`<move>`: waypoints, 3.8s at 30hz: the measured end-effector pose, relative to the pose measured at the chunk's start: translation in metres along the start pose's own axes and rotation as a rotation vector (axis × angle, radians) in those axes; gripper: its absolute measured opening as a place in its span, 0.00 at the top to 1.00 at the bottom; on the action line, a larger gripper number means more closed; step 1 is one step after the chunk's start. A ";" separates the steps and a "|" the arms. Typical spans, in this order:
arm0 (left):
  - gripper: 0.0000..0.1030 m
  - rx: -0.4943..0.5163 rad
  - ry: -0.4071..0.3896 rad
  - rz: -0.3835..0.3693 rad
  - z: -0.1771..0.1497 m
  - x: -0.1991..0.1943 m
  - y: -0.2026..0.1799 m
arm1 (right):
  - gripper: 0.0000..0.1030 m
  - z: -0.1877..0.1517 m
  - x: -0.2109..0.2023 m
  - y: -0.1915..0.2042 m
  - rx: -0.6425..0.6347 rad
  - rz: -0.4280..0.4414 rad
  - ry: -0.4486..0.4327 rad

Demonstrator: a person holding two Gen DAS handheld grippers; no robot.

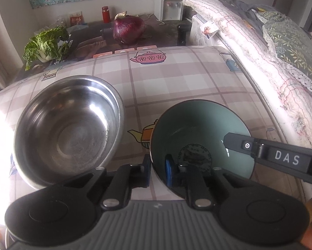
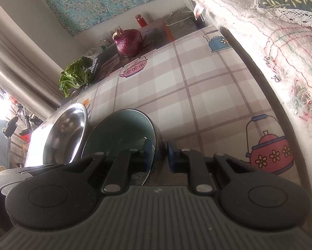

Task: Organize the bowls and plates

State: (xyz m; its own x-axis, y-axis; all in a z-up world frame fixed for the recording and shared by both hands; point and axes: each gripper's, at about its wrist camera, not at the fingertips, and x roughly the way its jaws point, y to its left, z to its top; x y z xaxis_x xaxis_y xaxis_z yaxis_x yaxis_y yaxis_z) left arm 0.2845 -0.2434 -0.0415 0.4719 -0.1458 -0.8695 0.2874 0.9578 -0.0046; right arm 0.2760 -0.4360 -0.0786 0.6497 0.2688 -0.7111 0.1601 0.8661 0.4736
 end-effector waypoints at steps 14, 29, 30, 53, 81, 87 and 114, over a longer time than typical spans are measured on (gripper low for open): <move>0.85 0.002 0.003 0.024 -0.002 0.002 -0.003 | 0.88 -0.001 -0.004 -0.004 -0.002 0.025 -0.018; 0.79 0.024 0.023 0.036 -0.002 0.010 -0.009 | 0.83 -0.001 0.009 -0.011 0.058 0.057 0.023; 0.79 0.023 0.022 0.035 -0.002 0.010 -0.009 | 0.83 -0.002 0.010 -0.011 0.061 0.058 0.027; 0.80 0.010 0.002 0.035 -0.003 0.003 -0.005 | 0.83 -0.006 0.011 -0.008 0.051 0.048 0.027; 0.80 0.015 -0.002 0.028 -0.005 0.000 -0.005 | 0.83 -0.005 0.009 -0.005 0.046 0.038 0.012; 0.80 0.024 0.002 0.023 -0.005 0.001 -0.005 | 0.82 -0.005 0.005 -0.008 0.057 0.054 0.016; 0.77 0.001 0.010 -0.024 -0.004 -0.017 0.003 | 0.82 -0.007 -0.006 0.002 0.061 0.041 0.013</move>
State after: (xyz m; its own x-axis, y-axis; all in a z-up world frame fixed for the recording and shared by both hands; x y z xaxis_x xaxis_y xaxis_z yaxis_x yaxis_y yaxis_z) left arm 0.2738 -0.2373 -0.0289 0.4567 -0.1662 -0.8740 0.2992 0.9539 -0.0250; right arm 0.2669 -0.4326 -0.0765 0.6472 0.3094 -0.6967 0.1786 0.8269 0.5332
